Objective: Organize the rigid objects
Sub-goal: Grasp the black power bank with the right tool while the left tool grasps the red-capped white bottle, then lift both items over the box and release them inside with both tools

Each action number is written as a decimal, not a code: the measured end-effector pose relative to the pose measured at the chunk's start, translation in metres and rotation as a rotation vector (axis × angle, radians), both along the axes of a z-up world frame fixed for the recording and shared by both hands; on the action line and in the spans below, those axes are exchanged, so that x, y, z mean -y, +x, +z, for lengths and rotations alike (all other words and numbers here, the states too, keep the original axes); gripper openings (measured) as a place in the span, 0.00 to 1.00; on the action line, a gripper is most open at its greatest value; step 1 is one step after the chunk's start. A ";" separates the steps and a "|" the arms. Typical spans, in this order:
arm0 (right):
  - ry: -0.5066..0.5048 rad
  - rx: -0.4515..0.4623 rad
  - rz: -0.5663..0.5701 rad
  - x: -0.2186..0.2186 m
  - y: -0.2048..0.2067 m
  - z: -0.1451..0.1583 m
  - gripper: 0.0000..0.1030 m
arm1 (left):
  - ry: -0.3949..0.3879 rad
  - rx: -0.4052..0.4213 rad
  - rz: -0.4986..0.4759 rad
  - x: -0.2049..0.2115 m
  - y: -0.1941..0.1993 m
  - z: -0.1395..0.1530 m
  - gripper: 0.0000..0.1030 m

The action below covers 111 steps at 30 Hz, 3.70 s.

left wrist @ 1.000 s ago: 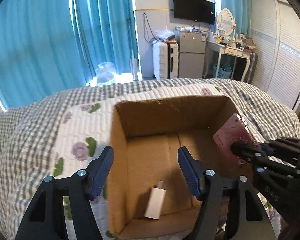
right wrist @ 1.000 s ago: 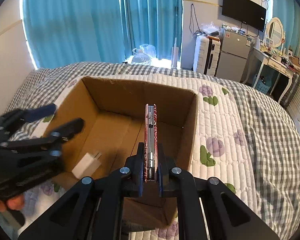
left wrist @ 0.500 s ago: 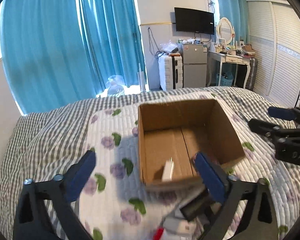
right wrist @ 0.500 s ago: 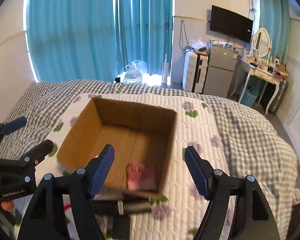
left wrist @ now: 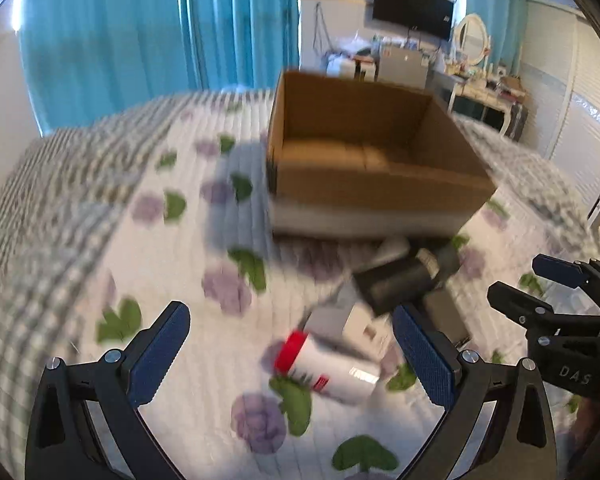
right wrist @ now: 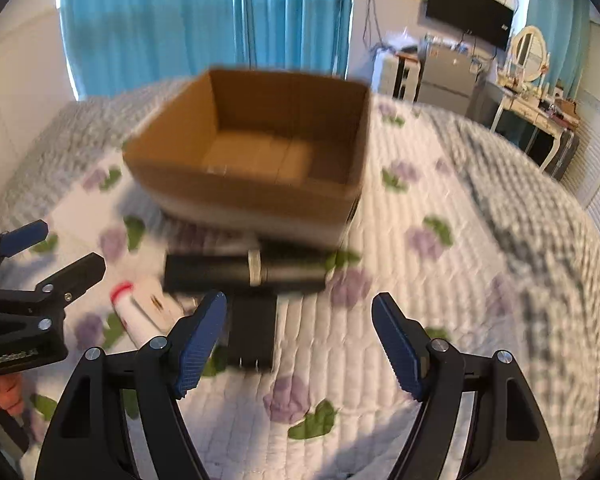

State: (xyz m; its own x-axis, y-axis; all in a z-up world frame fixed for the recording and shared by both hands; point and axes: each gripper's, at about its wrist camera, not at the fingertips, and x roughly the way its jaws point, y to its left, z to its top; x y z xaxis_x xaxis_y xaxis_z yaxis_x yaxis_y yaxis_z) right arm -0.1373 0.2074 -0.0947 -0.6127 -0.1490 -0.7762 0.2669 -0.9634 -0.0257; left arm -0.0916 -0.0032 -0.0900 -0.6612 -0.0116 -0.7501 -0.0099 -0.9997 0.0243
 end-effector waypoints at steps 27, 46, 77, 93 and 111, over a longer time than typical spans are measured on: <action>-0.053 0.129 0.042 0.004 -0.001 -0.060 0.37 | -0.060 0.149 -0.158 -0.021 0.007 -0.049 1.00; -0.127 0.157 0.039 -0.002 -0.001 -0.058 0.37 | -0.155 0.234 -0.225 -0.042 -0.016 -0.074 0.80; -0.122 -0.271 0.072 -0.015 -0.020 0.153 0.37 | 0.010 -0.144 -0.129 -0.035 -0.112 0.146 0.79; -0.136 -0.208 0.043 -0.002 -0.169 0.096 0.37 | -0.053 0.050 -0.105 -0.066 -0.214 0.024 0.79; -0.128 -0.146 0.058 0.005 -0.166 0.070 0.37 | -0.046 -0.061 -0.108 -0.037 -0.167 0.064 0.93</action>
